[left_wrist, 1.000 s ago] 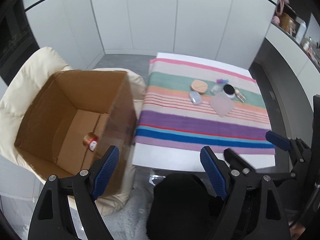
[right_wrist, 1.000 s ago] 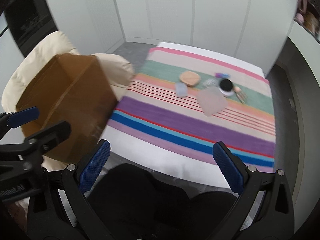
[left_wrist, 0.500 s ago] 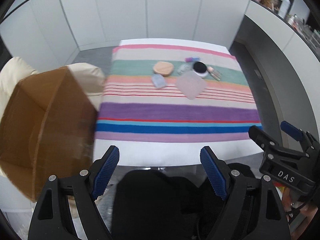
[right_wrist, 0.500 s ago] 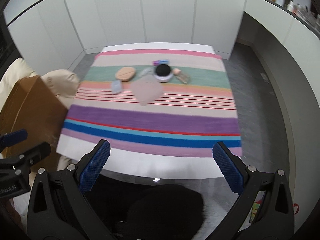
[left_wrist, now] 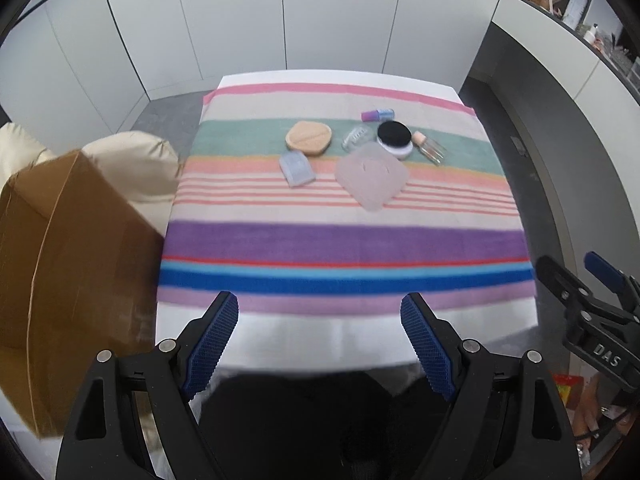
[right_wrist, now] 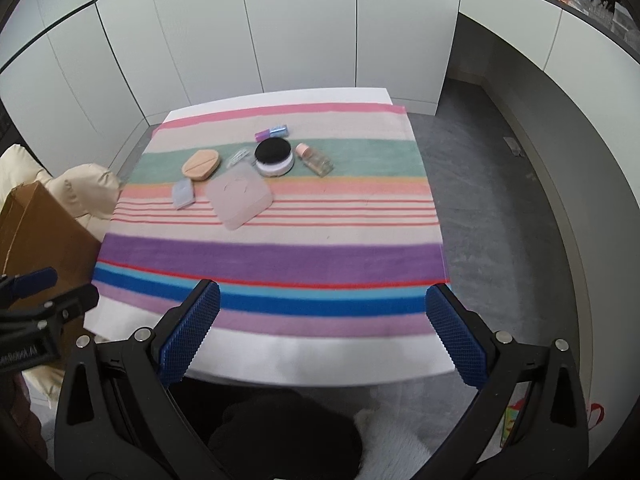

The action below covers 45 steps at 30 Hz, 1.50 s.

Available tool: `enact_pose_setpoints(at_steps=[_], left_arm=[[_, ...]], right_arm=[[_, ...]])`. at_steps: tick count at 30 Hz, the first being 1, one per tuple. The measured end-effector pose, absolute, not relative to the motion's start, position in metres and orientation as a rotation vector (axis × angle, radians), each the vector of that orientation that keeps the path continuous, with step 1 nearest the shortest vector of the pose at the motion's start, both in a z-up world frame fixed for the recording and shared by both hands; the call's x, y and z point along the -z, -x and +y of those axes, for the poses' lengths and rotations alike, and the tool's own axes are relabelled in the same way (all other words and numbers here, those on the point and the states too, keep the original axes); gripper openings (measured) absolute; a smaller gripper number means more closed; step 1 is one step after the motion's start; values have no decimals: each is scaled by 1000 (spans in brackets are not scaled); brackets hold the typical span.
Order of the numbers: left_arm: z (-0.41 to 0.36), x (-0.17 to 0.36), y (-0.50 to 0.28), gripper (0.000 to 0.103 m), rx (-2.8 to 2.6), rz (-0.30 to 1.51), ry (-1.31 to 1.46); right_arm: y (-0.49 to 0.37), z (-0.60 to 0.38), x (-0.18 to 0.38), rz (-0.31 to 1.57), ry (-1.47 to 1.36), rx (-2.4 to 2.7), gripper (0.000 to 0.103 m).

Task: Organize objects
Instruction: 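Grasp the pale blue case with the left tool while the right tool grasps the clear square case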

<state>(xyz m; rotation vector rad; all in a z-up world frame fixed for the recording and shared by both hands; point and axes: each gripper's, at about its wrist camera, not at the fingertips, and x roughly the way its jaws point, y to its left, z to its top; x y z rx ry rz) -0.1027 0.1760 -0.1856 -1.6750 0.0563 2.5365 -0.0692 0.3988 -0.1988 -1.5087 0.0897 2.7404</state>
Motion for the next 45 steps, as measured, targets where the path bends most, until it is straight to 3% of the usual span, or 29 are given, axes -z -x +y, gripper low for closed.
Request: enact_pose_setpoints(at_steps=[7, 14, 22, 26, 32, 35, 38, 41, 43, 45], left_arm=[[182, 226, 159, 86, -2573, 166, 1647], [167, 279, 215, 86, -2536, 41, 1751], [139, 309, 248, 85, -2503, -204, 1860], [134, 317, 263, 85, -2514, -223, 1866], [137, 330, 286, 86, -2486, -214, 1883], [137, 337, 298, 86, -2474, -242, 1896], [147, 339, 307, 89, -2496, -176, 1871], [162, 340, 312, 79, -2509, -29, 1818], [170, 338, 312, 45, -2524, 63, 1773], [177, 336, 308, 37, -2486, 104, 1743]], right_arm=[[112, 412, 234, 192, 1545, -2747, 103], [158, 391, 272, 142, 1571, -2871, 103], [201, 325, 318, -76, 1691, -2997, 103], [214, 299, 335, -193, 1683, -2990, 103], [229, 280, 342, -224, 1634, -2997, 103], [234, 279, 342, -231, 1615, -2998, 92], [235, 285, 344, -198, 1621, -3001, 90], [232, 293, 344, -198, 1607, -2976, 90], [229, 301, 343, -172, 1615, -2962, 90], [226, 310, 342, -132, 1616, -2938, 90]])
